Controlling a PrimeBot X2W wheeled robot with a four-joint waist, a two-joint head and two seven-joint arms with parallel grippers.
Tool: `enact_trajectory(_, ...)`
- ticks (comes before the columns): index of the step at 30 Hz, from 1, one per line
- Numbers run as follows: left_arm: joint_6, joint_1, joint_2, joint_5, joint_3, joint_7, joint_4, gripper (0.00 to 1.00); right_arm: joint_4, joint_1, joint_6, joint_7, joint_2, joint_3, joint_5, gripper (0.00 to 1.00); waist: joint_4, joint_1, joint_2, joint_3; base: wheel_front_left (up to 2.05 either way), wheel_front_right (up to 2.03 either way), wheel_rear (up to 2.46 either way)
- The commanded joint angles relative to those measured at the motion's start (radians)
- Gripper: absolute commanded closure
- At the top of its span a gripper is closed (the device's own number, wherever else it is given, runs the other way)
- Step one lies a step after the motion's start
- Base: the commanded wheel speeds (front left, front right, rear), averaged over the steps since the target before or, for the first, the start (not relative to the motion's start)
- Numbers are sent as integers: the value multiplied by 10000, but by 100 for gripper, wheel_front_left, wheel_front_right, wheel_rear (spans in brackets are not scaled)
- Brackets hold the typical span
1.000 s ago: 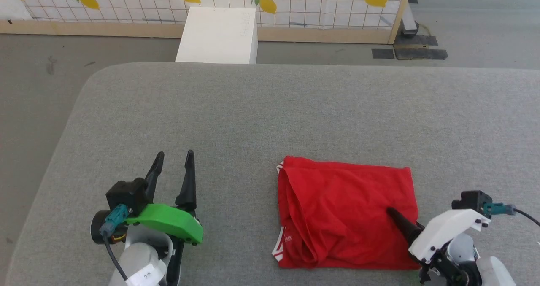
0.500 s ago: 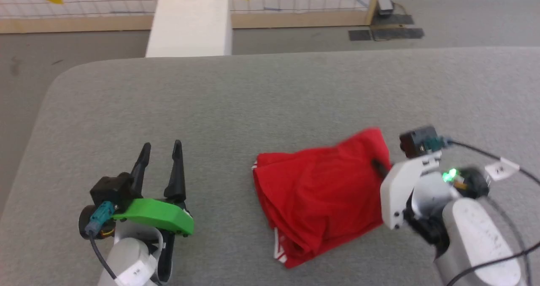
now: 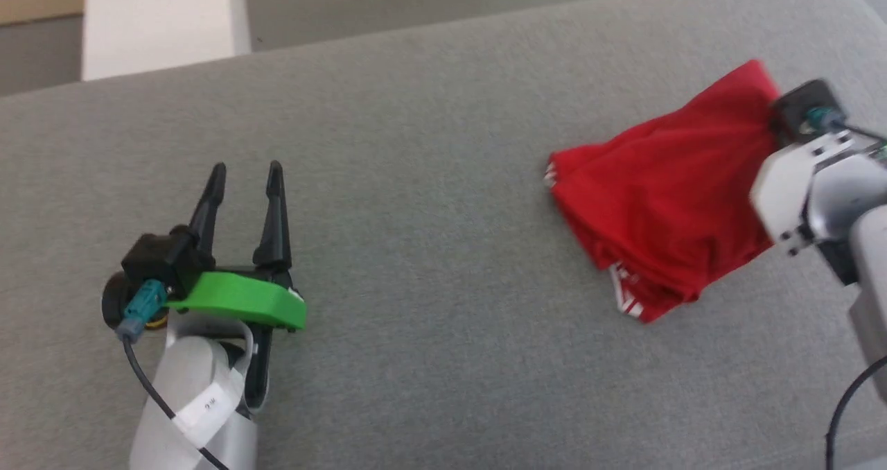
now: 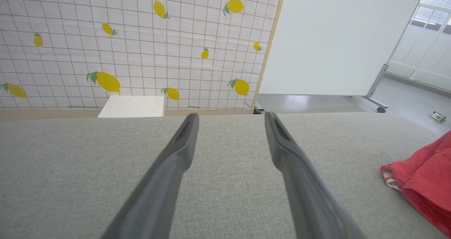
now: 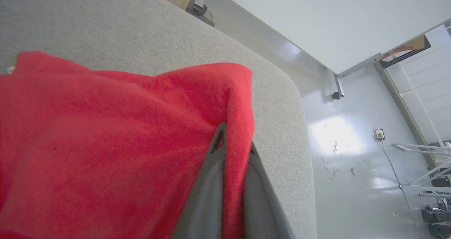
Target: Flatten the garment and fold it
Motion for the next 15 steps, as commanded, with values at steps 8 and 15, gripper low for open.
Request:
enact_trajectory(8,-56,-703,702,272,-171,13,-287,0,1500,-1172,-19,-1015,-580,-1456,-690,100,-1309,0,0,2107,0,0,0)
enact_trajectory(15,-61,-1042,1072,360,-383,400,-705,0,2420,-1608,-19,-1717,-995,-3027,-1192,100,-915,0,0,2853,0,0,0)
